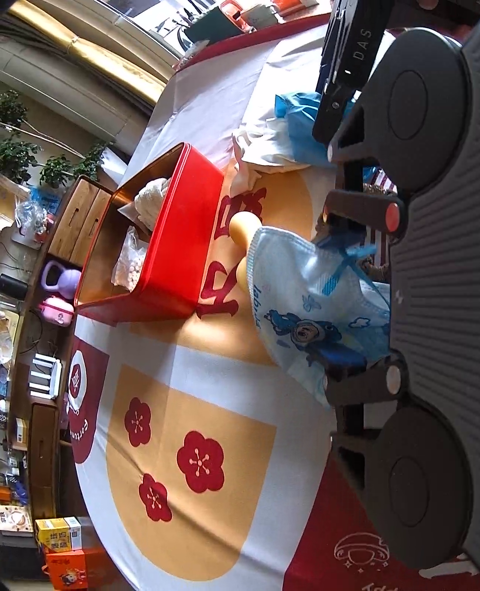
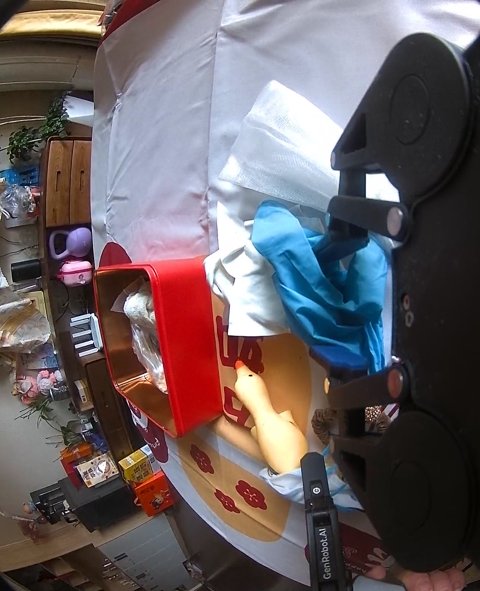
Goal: Organize soft objects
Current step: 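Grasp the blue-printed face mask with the left tool while the right tool grasps the blue glove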
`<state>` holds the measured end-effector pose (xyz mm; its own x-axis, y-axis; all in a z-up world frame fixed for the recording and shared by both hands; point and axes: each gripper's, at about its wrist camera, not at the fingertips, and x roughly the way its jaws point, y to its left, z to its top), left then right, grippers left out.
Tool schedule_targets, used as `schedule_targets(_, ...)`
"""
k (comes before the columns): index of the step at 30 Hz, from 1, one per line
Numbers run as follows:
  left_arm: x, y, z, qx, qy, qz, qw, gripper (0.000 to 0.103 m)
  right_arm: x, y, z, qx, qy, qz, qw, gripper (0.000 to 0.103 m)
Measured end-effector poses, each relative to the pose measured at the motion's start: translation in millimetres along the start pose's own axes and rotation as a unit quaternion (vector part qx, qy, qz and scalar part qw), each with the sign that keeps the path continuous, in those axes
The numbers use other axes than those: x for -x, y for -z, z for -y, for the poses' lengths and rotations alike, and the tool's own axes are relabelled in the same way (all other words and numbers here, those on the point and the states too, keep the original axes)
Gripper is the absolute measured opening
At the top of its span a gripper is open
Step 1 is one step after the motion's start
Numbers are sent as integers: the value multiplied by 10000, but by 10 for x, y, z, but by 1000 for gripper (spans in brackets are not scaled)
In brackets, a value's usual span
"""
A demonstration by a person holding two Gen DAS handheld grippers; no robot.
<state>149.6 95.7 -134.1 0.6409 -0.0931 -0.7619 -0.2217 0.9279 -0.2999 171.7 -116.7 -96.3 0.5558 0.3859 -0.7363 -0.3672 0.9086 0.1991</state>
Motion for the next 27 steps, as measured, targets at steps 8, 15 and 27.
schedule_targets(8,62,12,-55,101,-35,18,9999,31,49,11,1,80,47,75,9999,17)
schedule_targets(15,193,24,-84,156,-25,242,9996,21,173,15,2,79,30,301,9995,5)
schedule_targets(27,449,-17,-46,59,-44,396,9992,18,525,-59,-77,224,-156,713,9971,3)
